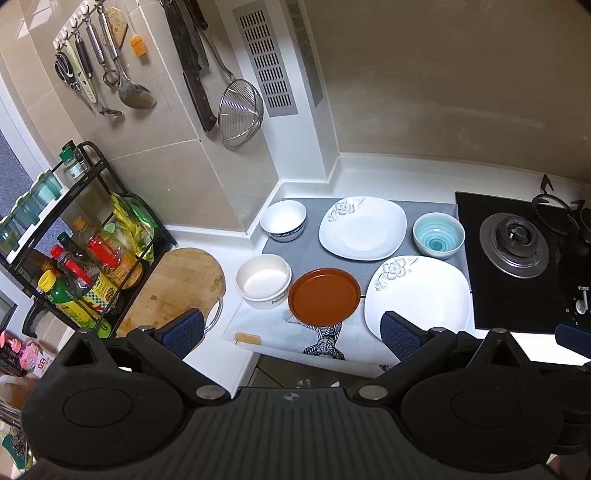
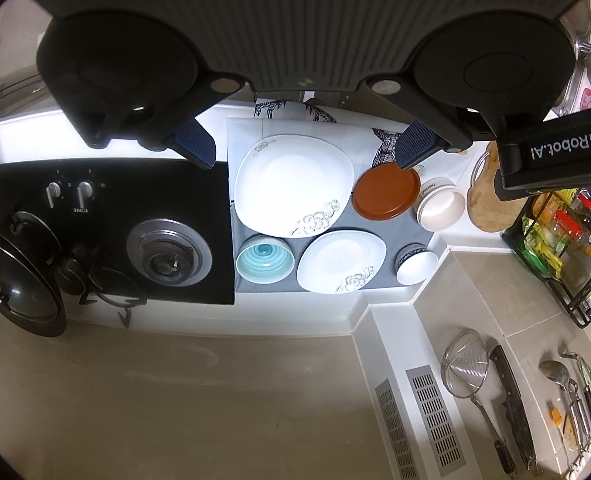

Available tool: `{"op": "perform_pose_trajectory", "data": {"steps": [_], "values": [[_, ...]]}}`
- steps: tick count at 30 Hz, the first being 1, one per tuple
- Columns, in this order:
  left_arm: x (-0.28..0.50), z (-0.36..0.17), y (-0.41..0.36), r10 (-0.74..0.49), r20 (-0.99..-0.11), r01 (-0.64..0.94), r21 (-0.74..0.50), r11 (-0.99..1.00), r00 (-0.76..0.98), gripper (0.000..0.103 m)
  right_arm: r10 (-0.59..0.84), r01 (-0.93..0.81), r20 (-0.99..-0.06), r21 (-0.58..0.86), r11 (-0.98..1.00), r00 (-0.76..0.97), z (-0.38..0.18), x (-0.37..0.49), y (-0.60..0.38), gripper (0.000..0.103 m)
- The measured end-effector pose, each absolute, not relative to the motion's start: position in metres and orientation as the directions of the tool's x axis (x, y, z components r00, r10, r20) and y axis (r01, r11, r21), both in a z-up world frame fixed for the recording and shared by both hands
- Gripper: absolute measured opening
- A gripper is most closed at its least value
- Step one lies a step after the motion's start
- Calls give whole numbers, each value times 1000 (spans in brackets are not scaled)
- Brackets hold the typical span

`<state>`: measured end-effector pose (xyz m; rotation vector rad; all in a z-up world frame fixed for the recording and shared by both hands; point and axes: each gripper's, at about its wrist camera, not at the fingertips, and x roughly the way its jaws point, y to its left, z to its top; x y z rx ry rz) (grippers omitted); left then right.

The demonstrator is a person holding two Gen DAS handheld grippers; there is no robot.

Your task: Organize plates and bowls

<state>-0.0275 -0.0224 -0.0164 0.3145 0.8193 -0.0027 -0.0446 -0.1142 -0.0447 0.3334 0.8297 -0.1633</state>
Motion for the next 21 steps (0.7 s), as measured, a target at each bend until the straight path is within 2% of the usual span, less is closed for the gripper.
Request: {"op": "perform_pose_trajectory", "data": {"steps": [10,15,19,21], "values": [[-29,-27,-15,118,-724,111,260,959,680,103,5,250,-750,226,941,661,-55,-44,-111,103],[-17,-64,3,-47,-751,179,95,979,658,103,1,239,-727,228,944,687,-83,-43,-118,103],[2,-104,21,-281,-805,303,-133,944,522,101,-25,235,-701,205,950,712,-111,-47,-127,103],[14,-122,27,-311,-830,293,-188,938,463,99,-29,239,-684,214,947,728,-119,-51,-138,103]]}}
